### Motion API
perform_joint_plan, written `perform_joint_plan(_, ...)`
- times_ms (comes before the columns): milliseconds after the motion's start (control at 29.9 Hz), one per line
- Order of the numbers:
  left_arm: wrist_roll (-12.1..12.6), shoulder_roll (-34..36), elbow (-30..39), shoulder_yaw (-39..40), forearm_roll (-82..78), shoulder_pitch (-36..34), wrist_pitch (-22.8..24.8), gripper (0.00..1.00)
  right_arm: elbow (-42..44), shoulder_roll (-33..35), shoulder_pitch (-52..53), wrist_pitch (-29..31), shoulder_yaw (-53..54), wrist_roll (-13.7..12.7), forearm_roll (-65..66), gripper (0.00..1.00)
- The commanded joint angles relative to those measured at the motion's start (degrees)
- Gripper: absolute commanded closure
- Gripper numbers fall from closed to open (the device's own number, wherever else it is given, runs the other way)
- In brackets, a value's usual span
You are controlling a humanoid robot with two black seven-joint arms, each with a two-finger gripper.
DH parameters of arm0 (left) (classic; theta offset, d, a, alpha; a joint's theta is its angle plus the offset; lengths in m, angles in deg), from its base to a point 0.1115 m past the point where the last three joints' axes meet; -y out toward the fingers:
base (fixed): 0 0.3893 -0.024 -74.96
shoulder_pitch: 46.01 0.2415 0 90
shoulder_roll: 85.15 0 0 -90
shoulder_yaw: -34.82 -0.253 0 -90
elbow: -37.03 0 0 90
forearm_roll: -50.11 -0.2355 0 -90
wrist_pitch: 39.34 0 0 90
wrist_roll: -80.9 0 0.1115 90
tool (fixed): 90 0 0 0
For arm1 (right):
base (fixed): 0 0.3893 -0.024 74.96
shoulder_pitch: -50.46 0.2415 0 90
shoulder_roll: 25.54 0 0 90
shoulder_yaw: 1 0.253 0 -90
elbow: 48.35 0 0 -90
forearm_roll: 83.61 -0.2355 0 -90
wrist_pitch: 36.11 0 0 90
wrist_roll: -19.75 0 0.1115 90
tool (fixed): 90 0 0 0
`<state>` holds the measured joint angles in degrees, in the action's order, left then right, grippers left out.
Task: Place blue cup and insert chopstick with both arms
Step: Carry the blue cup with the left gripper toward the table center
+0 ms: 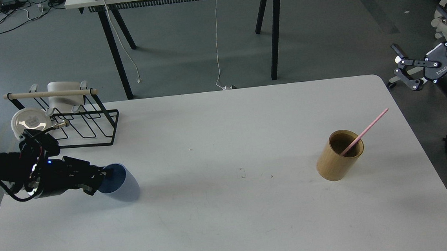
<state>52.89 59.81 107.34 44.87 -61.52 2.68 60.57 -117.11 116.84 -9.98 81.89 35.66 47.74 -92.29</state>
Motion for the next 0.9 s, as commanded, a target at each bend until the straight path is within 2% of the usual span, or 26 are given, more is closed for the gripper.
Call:
perform_joint_plan(0, 0.0, -0.9, 0.7, 1.5, 0.3, -2.4, 0.5, 1.00, 1.3, -0.1, 0.0, 0.0, 0.1, 0.0, -0.1, 0.00)
perform_joint_plan(234, 0.0, -12.7, 0.6, 1.5, -0.2, -9.0, 4.1, 1.00, 4.9, 0.0, -0.2, 0.0, 1.0, 0.0, -0.6, 0.00)
perform_joint_plan(301, 0.0, -15.6, -1.3, 1.0, -0.1, -10.4, 4.6, 1.00, 6.0, 0.0, -0.3, 0.0, 2.2, 0.0, -1.0, 0.00)
perform_joint_plan(435, 0.0, -26.4, -6.3, 0.8, -0.8, -11.2, 5.8, 1.00, 7.1, -0.1, -0.7, 0.0, 2.5, 0.0, -1.5, 0.00)
perform_joint_plan(535, 0.0, -30.2, -7.6, 0.2, -3.1, -13.5, 7.8, 1.00, 7.1, -0.1, -1.6, 0.0, 2.4, 0.0, -1.5, 0.00)
perform_joint_plan(736, 0.0, -42.2, -16.6, -7.7, -5.5, -22.2, 9.0, 1.00, 9.0, -1.0, -2.1, 0.0, 2.4, 0.0, -1.5, 0.00)
perform_joint_plan(870, 0.0, -48.2, -22.8, -13.6, -6.2, -24.5, 8.9, 1.00, 9.1, -1.0, -2.7, 0.0, 2.4, 0.0, -1.5, 0.00)
